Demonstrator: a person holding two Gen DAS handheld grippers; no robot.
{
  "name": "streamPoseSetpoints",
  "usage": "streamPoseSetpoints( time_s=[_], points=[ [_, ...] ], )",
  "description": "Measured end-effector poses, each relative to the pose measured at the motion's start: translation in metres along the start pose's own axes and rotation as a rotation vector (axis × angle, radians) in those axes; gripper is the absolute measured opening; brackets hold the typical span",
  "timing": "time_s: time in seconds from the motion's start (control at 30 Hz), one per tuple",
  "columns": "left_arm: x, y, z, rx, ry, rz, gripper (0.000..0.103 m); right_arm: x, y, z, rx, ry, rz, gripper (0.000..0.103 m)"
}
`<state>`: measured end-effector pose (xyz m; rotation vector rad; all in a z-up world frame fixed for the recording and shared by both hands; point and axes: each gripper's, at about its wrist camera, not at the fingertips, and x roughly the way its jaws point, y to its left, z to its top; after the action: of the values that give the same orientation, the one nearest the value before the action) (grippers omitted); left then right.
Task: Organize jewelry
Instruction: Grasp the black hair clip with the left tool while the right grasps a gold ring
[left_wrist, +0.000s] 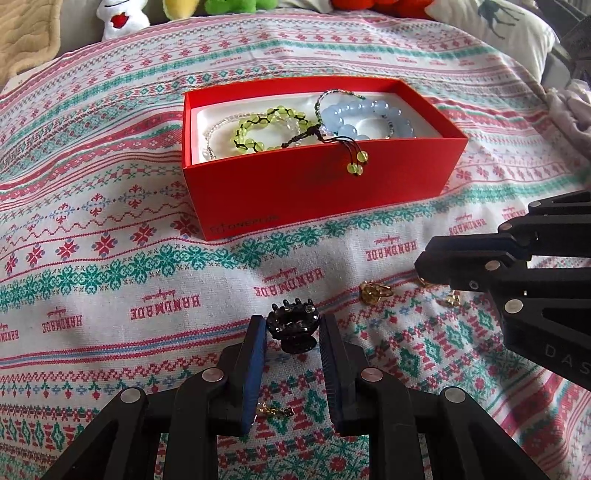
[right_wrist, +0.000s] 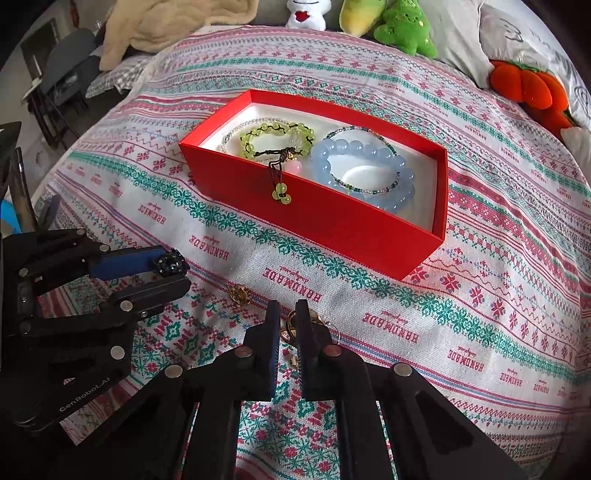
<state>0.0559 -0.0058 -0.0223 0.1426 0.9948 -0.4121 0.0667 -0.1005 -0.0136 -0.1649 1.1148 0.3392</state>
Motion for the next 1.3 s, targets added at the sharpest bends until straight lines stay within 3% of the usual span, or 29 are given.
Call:
streamPoseSetpoints(
  time_s=[0.2, 0.53, 0.6, 0.67, 0.7, 0.73, 0.97, 1.03, 1.3],
  points=[
    [-0.004, 0.003, 0.001, -0.01, -0.001, -0.006, 0.024, -0.013, -0.01, 0.003, 0.048, -0.015, 0.049, 0.0],
    [-0.006, 0.007, 0.004, -0.021, -0.002, -0.007, 0.024, -0.039, -0.03, 0.007, 0.129, -0.076, 0.106, 0.0],
    [-0.005, 0.006, 0.003, -0.019, 0.002, -0.006, 0.024, -0.037, -0.03, 0.005, 0.122, -0.052, 0.109, 0.004],
    [-0.004, 0.005, 0.003, -0.017, 0.006, -0.004, 0.024, -0.032, -0.028, 0.001, 0.107, -0.015, 0.088, 0.027],
    [-0.003, 0.005, 0.003, -0.016, 0.007, -0.004, 0.024, -0.03, -0.028, -0.002, 0.101, -0.011, 0.082, 0.047],
    [-0.002, 0.005, 0.003, -0.015, 0.008, -0.004, 0.024, -0.029, -0.026, -0.005, 0.095, -0.009, 0.081, 0.055],
    [0.0, 0.002, 0.003, -0.013, 0.012, -0.002, 0.024, -0.012, -0.019, -0.006, 0.129, 0.027, 0.101, 0.051],
    [0.001, 0.002, 0.002, -0.012, 0.014, 0.0, 0.024, -0.005, -0.018, -0.004, 0.144, 0.048, 0.088, 0.041],
    [0.004, 0.002, 0.002, -0.016, 0.014, 0.0, 0.024, 0.009, -0.025, -0.003, 0.193, 0.092, 0.078, 0.014]
  ],
)
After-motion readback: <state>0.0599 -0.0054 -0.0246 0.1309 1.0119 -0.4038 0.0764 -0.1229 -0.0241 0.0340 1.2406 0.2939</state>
